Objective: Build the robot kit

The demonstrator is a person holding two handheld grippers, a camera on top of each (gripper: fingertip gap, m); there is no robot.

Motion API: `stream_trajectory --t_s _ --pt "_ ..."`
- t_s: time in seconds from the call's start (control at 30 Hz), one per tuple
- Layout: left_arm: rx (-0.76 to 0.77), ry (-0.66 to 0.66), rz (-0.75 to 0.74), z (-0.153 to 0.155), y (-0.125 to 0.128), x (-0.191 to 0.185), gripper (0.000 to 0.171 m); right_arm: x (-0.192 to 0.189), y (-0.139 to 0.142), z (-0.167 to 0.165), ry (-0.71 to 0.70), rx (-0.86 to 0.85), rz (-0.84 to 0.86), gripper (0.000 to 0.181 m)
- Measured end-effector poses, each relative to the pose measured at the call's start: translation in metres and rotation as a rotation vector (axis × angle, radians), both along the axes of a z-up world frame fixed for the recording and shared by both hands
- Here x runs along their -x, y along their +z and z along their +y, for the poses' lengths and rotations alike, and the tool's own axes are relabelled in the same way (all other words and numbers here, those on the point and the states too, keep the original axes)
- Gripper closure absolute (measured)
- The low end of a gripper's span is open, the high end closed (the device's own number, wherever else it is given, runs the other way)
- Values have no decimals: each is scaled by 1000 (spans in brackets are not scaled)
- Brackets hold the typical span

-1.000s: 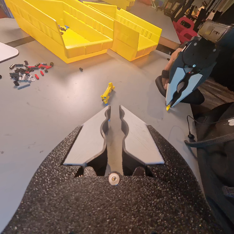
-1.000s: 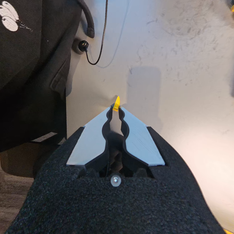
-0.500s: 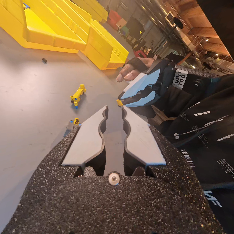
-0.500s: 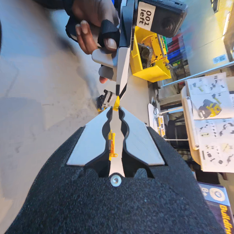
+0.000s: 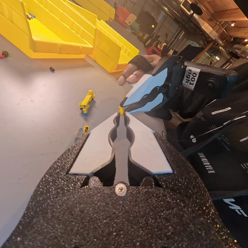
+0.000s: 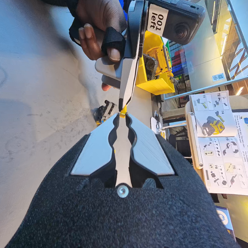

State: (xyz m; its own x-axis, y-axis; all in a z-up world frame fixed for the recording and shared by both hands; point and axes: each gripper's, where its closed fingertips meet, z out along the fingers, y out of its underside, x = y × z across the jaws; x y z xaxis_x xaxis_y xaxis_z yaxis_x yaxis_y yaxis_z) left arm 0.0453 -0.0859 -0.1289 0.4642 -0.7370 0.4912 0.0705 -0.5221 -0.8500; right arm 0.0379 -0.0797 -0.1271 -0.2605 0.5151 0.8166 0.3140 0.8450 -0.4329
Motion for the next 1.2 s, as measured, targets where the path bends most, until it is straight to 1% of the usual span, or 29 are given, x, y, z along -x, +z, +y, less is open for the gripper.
stream_trajectory --t_s 0.07,0.13,0.2,0.3,0.37,0.47,0.6,0.67,0.77,0.87,0.93,1.03,1.13,1.2 --pt "-18 -8 16 -1 0 -1 166 -1 1 -1 13 16 11 173" --pt "-59 -15 53 -3 0 -1 167 -1 1 -3 20 88 19 172" --pt "-122 -25 118 -4 -1 -1 167 -3 1 -6 37 242 15 173" --pt "-217 -49 207 -9 -3 -4 167 -8 3 -11 76 493 -9 168" --pt "-249 -67 221 -12 -2 -8 167 -10 5 -11 88 573 -16 168" --pt "-280 -98 203 -17 1 -14 167 -14 0 -21 138 671 -71 168" --pt "-296 -117 217 -20 0 -17 167 -16 1 -25 162 782 -81 173" --pt "-287 -107 228 -18 -2 -16 166 -16 0 -24 156 790 -84 173" --pt "-261 -60 253 -10 -8 -10 167 -12 -5 -16 101 796 -86 174" --pt "-234 28 330 3 -17 4 168 -8 -13 -6 20 763 -90 174" --pt "-222 95 367 12 -20 16 171 -6 -18 -3 -10 752 -88 174" --pt "-181 132 324 16 -15 25 171 -2 -24 5 -74 711 -70 174" --pt "-99 128 265 14 -14 26 168 2 -26 17 -151 639 -32 174" --pt "-45 122 198 13 -13 22 166 4 -24 21 -183 587 0 174"
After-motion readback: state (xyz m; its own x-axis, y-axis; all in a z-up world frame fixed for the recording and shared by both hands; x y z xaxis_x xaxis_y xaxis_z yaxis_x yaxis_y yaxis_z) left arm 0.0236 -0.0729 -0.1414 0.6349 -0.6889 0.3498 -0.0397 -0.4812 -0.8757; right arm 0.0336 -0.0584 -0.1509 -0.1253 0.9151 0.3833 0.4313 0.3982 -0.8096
